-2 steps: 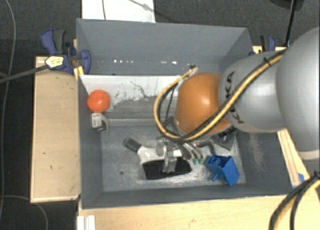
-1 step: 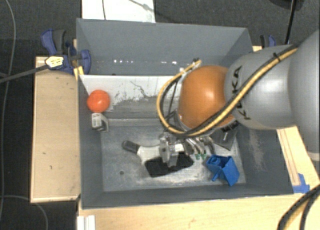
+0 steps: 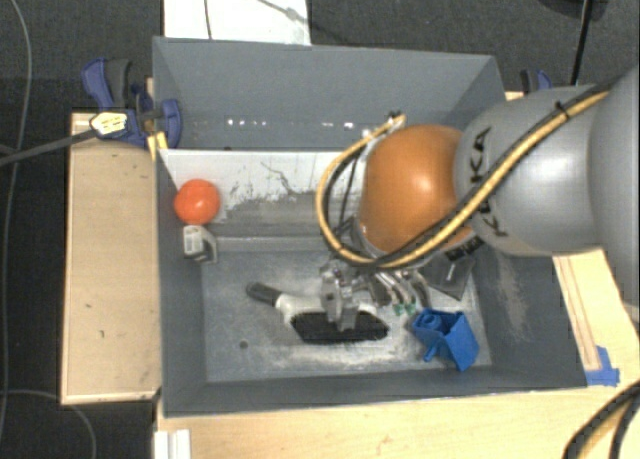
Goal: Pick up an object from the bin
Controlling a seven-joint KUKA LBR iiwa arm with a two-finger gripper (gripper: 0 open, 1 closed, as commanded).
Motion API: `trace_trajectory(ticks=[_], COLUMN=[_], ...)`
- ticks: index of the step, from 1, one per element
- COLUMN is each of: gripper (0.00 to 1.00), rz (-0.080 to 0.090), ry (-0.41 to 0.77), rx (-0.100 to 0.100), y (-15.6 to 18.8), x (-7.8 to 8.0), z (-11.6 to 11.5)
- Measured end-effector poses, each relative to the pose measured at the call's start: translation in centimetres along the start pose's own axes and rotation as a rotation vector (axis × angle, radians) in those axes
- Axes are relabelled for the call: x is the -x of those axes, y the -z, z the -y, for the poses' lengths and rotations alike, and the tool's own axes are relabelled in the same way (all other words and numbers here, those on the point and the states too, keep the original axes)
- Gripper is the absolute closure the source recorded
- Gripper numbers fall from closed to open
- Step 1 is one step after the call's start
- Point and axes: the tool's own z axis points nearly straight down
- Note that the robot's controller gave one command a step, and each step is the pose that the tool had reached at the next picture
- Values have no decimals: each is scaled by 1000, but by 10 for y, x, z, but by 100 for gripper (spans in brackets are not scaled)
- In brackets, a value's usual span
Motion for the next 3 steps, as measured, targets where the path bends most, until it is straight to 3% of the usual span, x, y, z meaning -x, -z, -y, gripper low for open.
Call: trace_trajectory(ticks=[3], gripper=[100], rz=[0], ry=[-4], rx=[0], y=[30], x=[0], z=[0])
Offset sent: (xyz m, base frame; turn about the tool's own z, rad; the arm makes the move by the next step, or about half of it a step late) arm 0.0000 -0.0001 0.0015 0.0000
